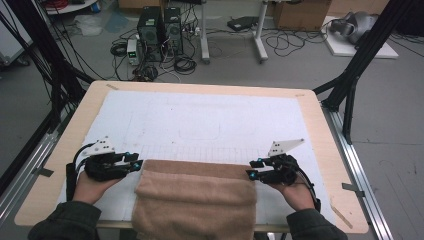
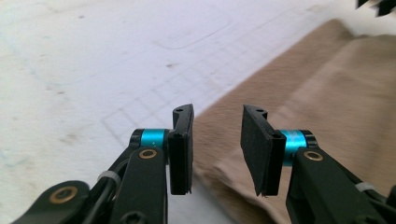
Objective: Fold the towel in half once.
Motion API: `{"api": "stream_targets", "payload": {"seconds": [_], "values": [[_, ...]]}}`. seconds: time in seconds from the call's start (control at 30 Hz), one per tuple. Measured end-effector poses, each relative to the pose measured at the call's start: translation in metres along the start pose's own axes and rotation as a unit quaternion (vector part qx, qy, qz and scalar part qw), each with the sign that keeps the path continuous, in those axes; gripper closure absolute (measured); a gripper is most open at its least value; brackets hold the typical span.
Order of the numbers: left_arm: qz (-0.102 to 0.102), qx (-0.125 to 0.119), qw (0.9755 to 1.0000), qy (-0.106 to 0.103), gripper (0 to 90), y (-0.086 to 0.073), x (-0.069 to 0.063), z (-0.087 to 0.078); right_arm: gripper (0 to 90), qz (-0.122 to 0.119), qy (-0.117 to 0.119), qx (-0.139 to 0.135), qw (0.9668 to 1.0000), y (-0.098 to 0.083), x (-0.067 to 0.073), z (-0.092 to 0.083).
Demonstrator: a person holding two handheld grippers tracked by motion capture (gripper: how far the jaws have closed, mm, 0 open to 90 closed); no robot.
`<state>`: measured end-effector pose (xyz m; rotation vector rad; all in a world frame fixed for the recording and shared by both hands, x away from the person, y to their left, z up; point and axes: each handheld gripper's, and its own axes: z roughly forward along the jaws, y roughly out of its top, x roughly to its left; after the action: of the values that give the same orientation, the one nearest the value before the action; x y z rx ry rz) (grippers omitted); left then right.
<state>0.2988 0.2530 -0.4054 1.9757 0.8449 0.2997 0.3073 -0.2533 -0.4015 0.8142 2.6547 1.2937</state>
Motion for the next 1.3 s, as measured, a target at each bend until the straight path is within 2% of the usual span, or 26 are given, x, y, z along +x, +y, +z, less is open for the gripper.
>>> {"api": "stream_targets", "payload": {"seconds": [0.07,0.13,0.17,0.23,0.3,0.4,0.5,0.53,0.6,0.63,0.67,0.77,0.83,0.9,1.07,1.17,1.23,1.3], "values": [[0.006,0.018,0.9997,0.013,62.2,0.001,0.003,0.011,53.8,-0.001,-0.006,0.004,1.0,0.001,-0.009,0.008],[0.004,0.032,0.9994,0.011,59.1,0.002,0.006,0.022,50.2,0.001,-0.011,0.012,0.9999,0.001,-0.015,0.017],[0.012,0.042,0.9989,0.015,58.1,0.002,0.006,0.027,48.7,0.005,-0.012,0.015,0.9998,0.0,-0.017,0.021],[0.012,0.062,0.9979,0.016,54.6,0.0,0.009,0.037,48.4,0.007,-0.014,0.021,0.9997,-0.002,-0.02,0.028],[0.011,0.089,0.9957,0.022,53.1,-0.004,0.012,0.046,47.4,0.008,-0.017,0.024,0.9995,-0.006,-0.024,0.034],[-0.001,0.094,0.9954,0.016,51.3,-0.007,0.017,0.052,46.9,0.017,-0.008,0.041,0.999,-0.01,-0.027,0.041],[0.0,0.094,0.9955,0.013,52.9,-0.007,0.016,0.051,48.4,0.013,-0.008,0.037,0.9992,-0.013,-0.028,0.043],[0.003,0.095,0.9954,0.011,54.7,-0.007,0.015,0.051,50.3,0.012,-0.009,0.036,0.9992,-0.013,-0.028,0.042],[0.011,0.098,0.9951,-0.006,67.6,-0.007,0.013,0.051,57.8,0.008,-0.001,0.038,0.9993,-0.013,-0.027,0.043],[0.014,0.098,0.995,-0.01,71.5,-0.007,0.011,0.051,65.1,0.007,0.0,0.038,0.9992,-0.013,-0.026,0.043],[0.02,0.099,0.9948,-0.011,76.6,-0.006,0.011,0.051,74.0,0.007,0.018,0.042,0.9989,-0.013,-0.026,0.043],[0.024,0.101,0.9946,-0.006,84.1,-0.005,0.009,0.05,82.4,-0.003,0.025,0.052,0.9983,-0.009,-0.024,0.043],[0.034,0.097,0.9947,0.008,85.3,-0.002,0.009,0.05,83.4,-0.008,0.022,0.056,0.9982,-0.005,-0.024,0.042],[0.023,0.077,0.9966,0.018,85.9,0.003,0.013,0.049,84.0,-0.012,0.012,0.058,0.9982,0.0,-0.026,0.041],[0.001,0.051,0.998,0.036,86.3,0.03,0.028,0.057,84.5,-0.011,-0.021,0.043,0.9988,0.024,-0.043,0.034],[0.003,0.033,0.9979,0.056,86.3,0.055,0.039,0.061,84.6,0.003,-0.035,0.023,0.9991,0.042,-0.062,0.026],[0.001,0.015,0.9977,0.066,86.4,0.075,0.047,0.062,84.6,0.009,-0.043,0.02,0.9988,0.055,-0.076,0.021],[0.008,0.011,0.9966,0.081,86.4,0.098,0.053,0.065,84.7,0.007,-0.055,0.018,0.9983,0.07,-0.088,0.016]]}}
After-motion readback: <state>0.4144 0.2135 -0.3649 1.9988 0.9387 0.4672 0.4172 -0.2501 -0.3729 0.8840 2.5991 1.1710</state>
